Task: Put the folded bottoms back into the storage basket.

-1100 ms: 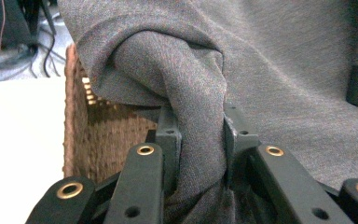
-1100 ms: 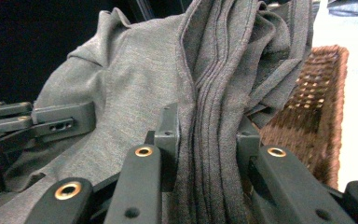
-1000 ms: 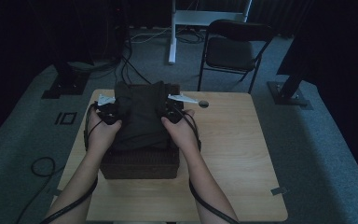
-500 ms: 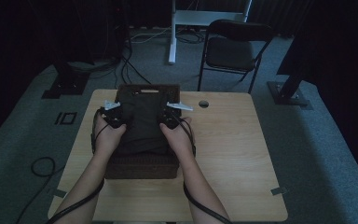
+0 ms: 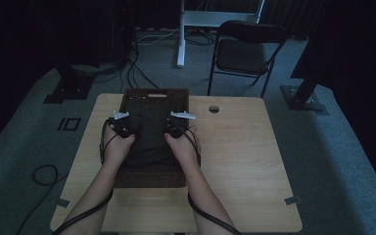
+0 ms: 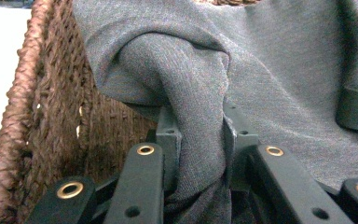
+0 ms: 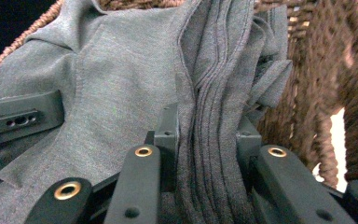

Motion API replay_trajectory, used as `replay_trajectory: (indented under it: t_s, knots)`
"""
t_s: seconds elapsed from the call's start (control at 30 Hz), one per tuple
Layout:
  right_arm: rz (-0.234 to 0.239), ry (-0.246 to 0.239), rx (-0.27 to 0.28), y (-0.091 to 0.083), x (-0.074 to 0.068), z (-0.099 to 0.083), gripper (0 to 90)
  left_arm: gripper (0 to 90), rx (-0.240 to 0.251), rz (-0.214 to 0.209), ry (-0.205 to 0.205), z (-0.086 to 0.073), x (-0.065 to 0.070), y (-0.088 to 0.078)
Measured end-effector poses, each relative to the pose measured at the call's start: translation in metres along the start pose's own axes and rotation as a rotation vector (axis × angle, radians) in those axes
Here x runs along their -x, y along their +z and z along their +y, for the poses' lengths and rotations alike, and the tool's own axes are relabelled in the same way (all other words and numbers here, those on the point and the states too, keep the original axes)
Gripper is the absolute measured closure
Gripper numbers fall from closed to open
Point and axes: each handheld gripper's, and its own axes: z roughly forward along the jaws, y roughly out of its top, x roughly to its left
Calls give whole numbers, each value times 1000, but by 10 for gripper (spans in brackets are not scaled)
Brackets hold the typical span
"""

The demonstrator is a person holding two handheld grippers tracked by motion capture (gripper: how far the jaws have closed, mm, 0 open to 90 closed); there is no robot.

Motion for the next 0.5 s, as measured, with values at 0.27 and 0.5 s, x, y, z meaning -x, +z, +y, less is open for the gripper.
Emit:
replay_trajectory:
  t_s: [0.27,0.5]
  knots:
    - [-50,-41,-59,12,-9,-3,704,721,-38,19,13,-6,-3,6]
    - [-91,-64,-94,18,-10,-5,696,714,-52,25,17,-10,-1,12]
